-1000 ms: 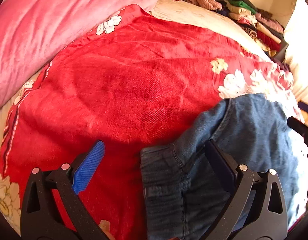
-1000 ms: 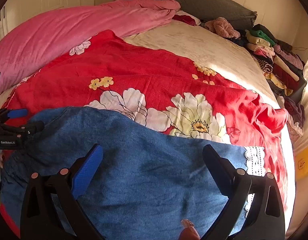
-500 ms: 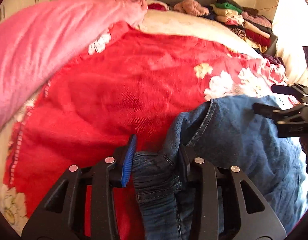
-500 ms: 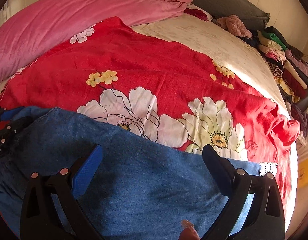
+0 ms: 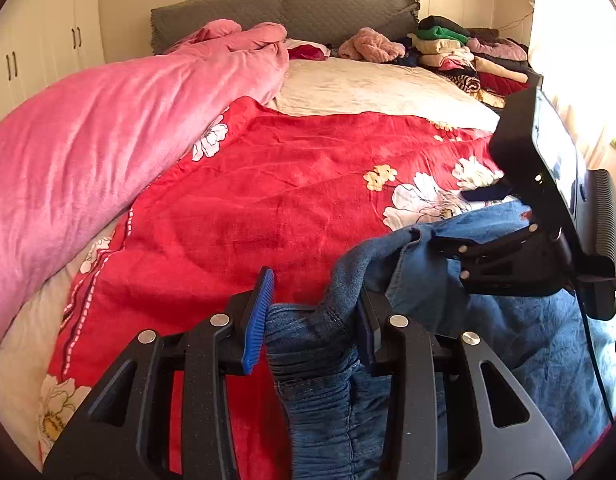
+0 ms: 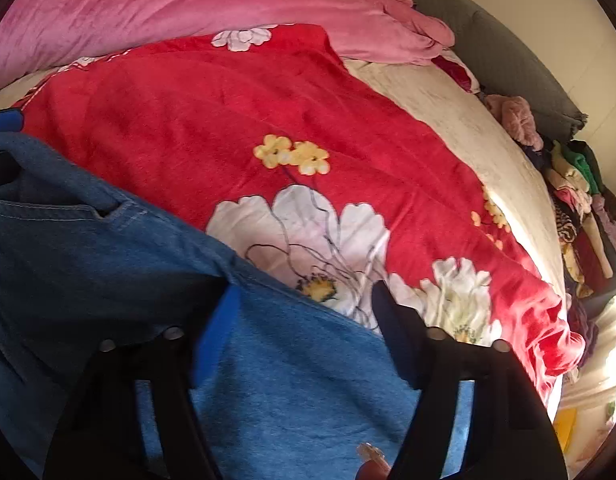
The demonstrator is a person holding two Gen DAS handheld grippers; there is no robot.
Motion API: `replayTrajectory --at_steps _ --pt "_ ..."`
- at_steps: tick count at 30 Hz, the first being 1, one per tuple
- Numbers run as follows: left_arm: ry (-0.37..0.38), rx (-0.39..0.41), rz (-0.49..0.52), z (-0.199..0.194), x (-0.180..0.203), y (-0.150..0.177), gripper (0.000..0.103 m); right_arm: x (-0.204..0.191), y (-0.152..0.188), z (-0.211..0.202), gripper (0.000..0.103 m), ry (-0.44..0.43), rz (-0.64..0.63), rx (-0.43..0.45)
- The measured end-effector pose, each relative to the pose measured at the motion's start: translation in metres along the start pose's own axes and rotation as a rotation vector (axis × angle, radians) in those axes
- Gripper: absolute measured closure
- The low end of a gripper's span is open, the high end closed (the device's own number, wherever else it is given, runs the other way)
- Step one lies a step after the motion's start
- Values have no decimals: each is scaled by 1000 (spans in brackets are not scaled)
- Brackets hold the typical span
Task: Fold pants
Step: 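Close the right tool on the denim waist area while the left tool holds the cuff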
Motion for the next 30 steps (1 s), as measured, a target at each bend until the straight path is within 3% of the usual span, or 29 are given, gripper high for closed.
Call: replayTrajectory --at_steps 3,5,9,21,30 --pt "3 -3 1 2 0 2 74 -7 2 2 78 -39 5 16" --pt "1 -3 -3 2 -2 2 74 -3 5 -2 79 -58 59 45" --pt "17 6 -18 -2 -7 2 74 19 18 -18 92 -133 215 101" --pt "30 61 2 -40 8 17 71 34 93 -111 94 -223 405 282" --pt "18 85 42 -80 21 57 70 -8 155 -163 94 -243 412 324"
Point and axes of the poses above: each gripper's, at about its wrist camera, not at the fingertips, and z roughly the way its jaws point, x to its right, y to its underside, the point moved 1 cm from there along z, roughly the way its jaws point, and after that the axes turned 6 degrees about -x, right-handed, at the moved point
